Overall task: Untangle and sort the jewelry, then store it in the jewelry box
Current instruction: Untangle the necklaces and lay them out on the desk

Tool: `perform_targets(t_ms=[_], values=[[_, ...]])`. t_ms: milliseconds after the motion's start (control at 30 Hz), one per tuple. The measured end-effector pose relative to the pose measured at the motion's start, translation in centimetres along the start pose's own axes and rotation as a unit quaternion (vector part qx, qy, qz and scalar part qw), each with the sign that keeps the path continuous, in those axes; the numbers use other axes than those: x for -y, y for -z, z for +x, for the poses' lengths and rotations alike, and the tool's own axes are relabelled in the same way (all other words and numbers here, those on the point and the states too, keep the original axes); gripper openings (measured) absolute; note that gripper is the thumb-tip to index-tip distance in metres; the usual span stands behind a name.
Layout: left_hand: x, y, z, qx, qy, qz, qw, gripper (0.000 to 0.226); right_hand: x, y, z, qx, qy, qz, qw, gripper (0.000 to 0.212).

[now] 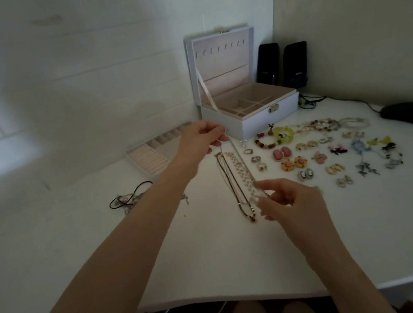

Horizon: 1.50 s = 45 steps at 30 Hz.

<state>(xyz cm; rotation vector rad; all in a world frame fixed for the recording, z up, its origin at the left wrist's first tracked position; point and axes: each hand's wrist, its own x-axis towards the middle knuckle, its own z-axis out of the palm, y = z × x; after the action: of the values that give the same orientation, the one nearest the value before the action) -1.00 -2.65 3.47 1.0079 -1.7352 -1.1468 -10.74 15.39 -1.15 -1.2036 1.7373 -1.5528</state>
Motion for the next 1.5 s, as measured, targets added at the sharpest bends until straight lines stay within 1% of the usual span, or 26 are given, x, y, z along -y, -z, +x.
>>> perform_targets(t_ms=[100,200,300,367,467,533,633,700,767,867,967,1100,1200,1300,1367,1500], values=[[0.7,-2.0,0.0,0.000,-0.004,0.012,1.000,0.009,-0.4,1.5,-0.7,-0.009,0.001,-0.032,0.999,0.012],[1.2,-3.5,-0.1,0.014,-0.018,0.048,0.999,0.008,-0.4,3.2,-1.8,-0.011,0.010,-0.033,0.999,0.009],[1.5,-4.8,-0.2,0.035,-0.021,0.081,0.996,0.010,-0.2,4.7,-2.8,0.004,0.017,-0.016,1.000,0.010],[1.8,-5.7,-0.2,0.049,-0.019,0.112,0.992,0.009,-0.3,5.6,-3.4,-0.006,0.018,-0.008,1.000,0.013],[2.2,-6.7,0.0,0.076,-0.018,0.161,0.984,0.009,-0.8,6.5,-4.2,-0.028,0.021,-0.056,0.998,0.017],[2.3,-7.3,0.0,0.093,-0.028,0.202,0.975,0.010,-1.3,7.0,-4.5,-0.033,0.011,-0.106,0.994,0.020],[2.4,-8.2,-0.2,0.109,-0.046,0.302,0.946,0.009,-1.9,7.4,-4.6,-0.043,-0.022,-0.139,0.989,0.023],[2.4,-8.8,-0.5,0.107,-0.060,0.358,0.926,0.009,-2.2,7.4,-4.7,-0.052,-0.016,-0.171,0.984,0.021],[2.3,-9.2,-0.7,0.097,-0.077,0.383,0.915,0.010,-2.1,7.3,-4.8,-0.048,0.005,-0.212,0.976,0.021],[2.2,-9.5,-0.8,0.086,-0.106,0.407,0.903,0.011,-1.9,7.2,-5.0,-0.019,-0.004,-0.247,0.969,0.026],[2.3,-9.7,-0.8,0.082,-0.109,0.426,0.894,0.013,-1.8,7.2,-5.2,0.011,-0.021,-0.263,0.964,0.030],[2.5,-9.8,-0.9,0.078,-0.134,0.443,0.883,0.013,-2.0,7.0,-5.0,0.036,-0.003,-0.288,0.957,0.023],[2.6,-9.6,-1.1,0.071,-0.142,0.437,0.885,0.015,-2.1,7.1,-4.9,0.033,0.002,-0.293,0.956,0.013],[2.5,-8.8,-1.6,0.067,-0.146,0.427,0.890,0.016,-1.8,6.8,-5.0,-0.012,0.050,-0.271,0.961,0.014],[2.4,-7.8,-2.1,0.073,-0.149,0.410,0.897,0.014,-1.0,6.0,-4.8,-0.025,0.087,-0.255,0.963,0.012],[2.5,-4.8,-3.8,0.097,-0.139,0.385,0.907,0.011,0.4,2.7,-3.4,0.006,0.129,-0.238,0.963,0.003]])
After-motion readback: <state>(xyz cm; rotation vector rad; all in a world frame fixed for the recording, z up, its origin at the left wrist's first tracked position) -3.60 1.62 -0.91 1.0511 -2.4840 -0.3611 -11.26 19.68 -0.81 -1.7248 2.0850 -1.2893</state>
